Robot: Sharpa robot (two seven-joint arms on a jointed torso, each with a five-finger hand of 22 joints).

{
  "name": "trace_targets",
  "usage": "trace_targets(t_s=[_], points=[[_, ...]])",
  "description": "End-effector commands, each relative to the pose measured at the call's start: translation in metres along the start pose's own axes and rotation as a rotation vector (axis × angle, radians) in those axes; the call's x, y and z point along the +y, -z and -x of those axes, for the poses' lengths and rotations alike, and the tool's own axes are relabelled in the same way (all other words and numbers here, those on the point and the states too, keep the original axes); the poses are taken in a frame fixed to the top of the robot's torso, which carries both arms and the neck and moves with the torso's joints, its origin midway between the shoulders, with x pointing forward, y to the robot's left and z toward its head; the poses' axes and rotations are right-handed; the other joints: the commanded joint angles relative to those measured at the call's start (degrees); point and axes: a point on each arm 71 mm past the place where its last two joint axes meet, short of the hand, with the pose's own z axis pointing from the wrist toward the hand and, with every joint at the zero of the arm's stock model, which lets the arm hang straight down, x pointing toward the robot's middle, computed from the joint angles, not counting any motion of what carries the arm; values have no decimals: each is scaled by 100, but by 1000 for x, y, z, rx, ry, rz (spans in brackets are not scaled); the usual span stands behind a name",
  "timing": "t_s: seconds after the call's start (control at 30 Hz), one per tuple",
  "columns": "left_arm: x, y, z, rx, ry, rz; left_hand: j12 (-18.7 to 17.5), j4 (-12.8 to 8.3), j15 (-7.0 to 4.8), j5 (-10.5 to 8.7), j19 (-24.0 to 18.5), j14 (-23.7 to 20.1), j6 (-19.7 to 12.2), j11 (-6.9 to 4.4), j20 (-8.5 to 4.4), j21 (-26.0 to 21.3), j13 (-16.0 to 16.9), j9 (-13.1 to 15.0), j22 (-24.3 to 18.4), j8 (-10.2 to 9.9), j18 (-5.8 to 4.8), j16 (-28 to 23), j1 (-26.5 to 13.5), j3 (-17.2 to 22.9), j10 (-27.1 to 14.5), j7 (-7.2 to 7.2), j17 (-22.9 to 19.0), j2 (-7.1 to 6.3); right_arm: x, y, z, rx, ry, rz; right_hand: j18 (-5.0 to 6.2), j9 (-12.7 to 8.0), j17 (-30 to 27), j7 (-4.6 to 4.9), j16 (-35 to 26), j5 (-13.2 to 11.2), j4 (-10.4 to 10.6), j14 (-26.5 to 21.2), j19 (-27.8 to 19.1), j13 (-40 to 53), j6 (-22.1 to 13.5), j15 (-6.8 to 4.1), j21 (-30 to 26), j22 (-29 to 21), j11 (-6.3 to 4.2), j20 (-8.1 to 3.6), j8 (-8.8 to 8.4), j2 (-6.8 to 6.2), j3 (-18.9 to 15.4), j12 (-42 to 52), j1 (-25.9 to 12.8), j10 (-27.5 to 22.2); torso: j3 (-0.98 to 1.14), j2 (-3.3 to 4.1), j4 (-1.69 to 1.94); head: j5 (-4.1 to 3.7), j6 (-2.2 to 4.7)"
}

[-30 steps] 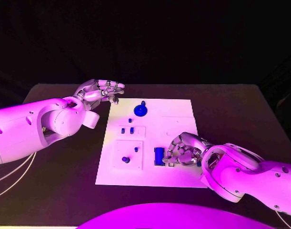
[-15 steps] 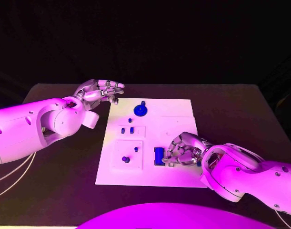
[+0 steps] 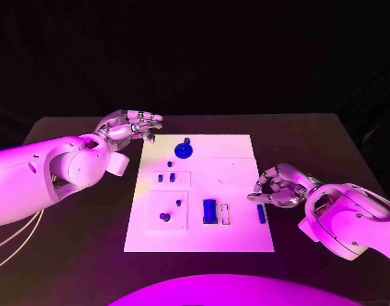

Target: Assemble the parts on the task board

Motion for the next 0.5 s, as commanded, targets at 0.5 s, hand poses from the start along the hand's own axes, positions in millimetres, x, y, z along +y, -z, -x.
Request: trace_targets(t_s=[0.5], points=[[1, -1, -3, 19, 17, -13, 40, 63, 23, 3, 35, -6, -44, 4, 5, -59, 6, 4, -21, 19, 33, -24, -83, -18, -38, -5, -2, -27, -31, 19, -13, 35, 168, -53, -82, -15, 1296, -20, 13, 18, 20, 552, 599, 1150, 80, 37, 26, 1506, 37, 57, -15, -78, 28, 31, -99, 292, 17, 6, -34, -73, 7]])
